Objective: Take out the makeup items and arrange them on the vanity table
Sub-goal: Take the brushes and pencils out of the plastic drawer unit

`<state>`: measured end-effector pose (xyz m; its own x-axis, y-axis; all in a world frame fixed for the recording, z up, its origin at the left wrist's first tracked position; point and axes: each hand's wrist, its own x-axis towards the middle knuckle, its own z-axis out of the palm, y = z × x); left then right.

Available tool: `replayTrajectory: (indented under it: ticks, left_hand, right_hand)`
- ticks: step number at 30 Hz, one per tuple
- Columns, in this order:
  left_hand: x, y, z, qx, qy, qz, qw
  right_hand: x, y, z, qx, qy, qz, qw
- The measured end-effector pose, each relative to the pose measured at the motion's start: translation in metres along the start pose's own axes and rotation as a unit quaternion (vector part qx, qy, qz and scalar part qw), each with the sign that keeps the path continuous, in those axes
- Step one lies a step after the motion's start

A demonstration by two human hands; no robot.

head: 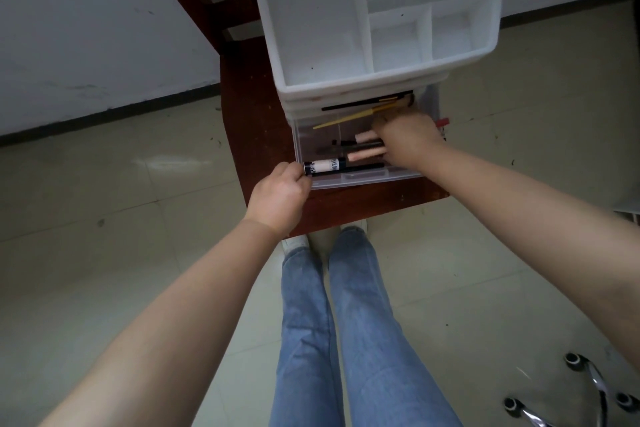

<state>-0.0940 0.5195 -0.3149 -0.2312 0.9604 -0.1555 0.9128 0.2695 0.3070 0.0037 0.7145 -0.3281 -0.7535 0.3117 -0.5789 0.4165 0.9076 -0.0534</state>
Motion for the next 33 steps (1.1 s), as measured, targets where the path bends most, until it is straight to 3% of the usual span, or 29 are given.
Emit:
replayTrajectory:
  ticks: [3, 16, 23, 29, 33]
  left_hand:
    - [0.0, 0.001, -0.002, 0.008, 0.0, -0.001, 1.0]
    - [0.0, 0.003, -0.004, 0.04, -0.006, 0.034, 0.999]
    - [0.002, 0.001, -0.005, 0.037, -0.018, 0.042, 0.998]
    - [0.002, -0.001, -0.005, 0.037, -0.023, 0.04, 0.998]
    - [0.003, -0.003, -0.004, 0.04, -0.028, 0.035, 0.998]
  right_hand:
    - [0.0, -0.012, 0.003, 0.108, -0.005, 0.031, 0.994]
    - [0.005, -0.017, 0.007, 0.037, -0.057, -0.054, 0.996]
    - [0.008, -0.023, 0.012, 0.052, -0.041, -0.008, 0.998]
    - [0.006, -0.026, 0.011, 0.036, -0.007, -0.023, 0.999]
    - [-0.01, -0.024, -0.002, 0.088, 0.043, 0.046, 0.994]
